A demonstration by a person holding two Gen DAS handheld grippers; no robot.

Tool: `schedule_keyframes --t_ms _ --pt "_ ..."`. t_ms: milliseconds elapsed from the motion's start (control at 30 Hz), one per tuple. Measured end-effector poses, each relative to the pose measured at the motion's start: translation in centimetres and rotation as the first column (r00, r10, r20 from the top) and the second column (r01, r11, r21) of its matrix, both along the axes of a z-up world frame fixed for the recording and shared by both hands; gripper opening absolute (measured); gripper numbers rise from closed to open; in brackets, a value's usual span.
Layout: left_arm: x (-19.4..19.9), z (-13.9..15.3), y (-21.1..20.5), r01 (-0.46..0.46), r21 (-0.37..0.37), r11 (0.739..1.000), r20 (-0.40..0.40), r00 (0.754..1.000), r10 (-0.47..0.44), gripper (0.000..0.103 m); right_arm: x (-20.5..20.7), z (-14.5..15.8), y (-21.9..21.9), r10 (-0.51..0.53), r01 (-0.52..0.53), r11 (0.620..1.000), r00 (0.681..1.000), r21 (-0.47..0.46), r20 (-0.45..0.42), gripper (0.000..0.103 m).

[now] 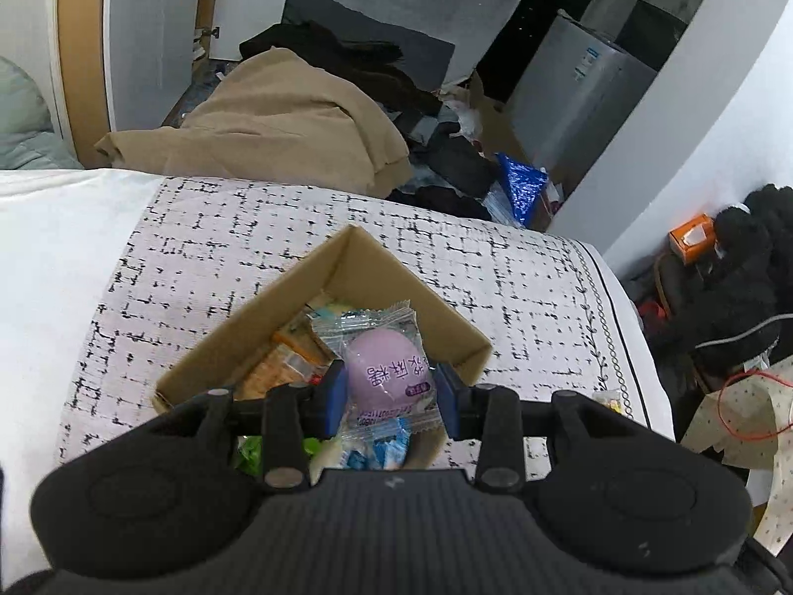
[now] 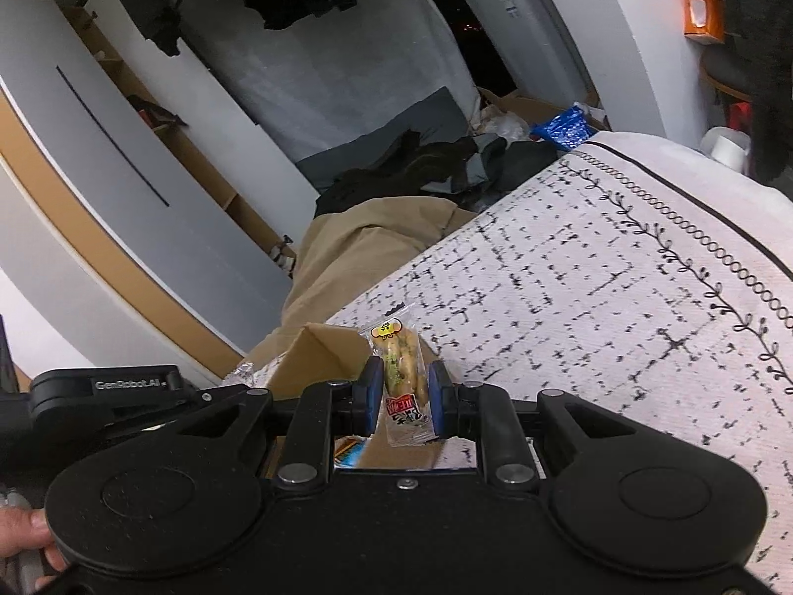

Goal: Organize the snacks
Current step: 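Carry the pink candy and yellow snack over the box with both tools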

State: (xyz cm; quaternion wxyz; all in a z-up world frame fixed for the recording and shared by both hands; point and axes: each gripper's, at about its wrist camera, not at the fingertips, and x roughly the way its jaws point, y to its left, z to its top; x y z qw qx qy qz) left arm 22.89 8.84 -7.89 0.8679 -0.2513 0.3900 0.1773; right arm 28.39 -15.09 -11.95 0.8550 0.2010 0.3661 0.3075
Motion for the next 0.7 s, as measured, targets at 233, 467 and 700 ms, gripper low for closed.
schedule_keyframes --t_ms 233,467,700 --pt "0.3 -1.9 1.7 -0.025 -0.029 0.999 -0.041 0.999 0.023 0.038 0.0 -0.4 1.6 0.039 -0.037 0.998 0.999 0.048 -0.024 0.019" --pt "0.4 -3.1 2.7 -0.032 -0.025 0.999 -0.069 0.997 0.03 0.041 0.0 -0.6 3.2 0.069 -0.065 0.995 0.997 0.081 -0.038 0.019" --pt "0.7 -2.5 3.7 -0.041 -0.053 0.998 -0.076 0.996 0.037 0.054 0.1 -0.8 4.7 0.069 -0.064 0.995 0.996 0.073 -0.062 0.019"
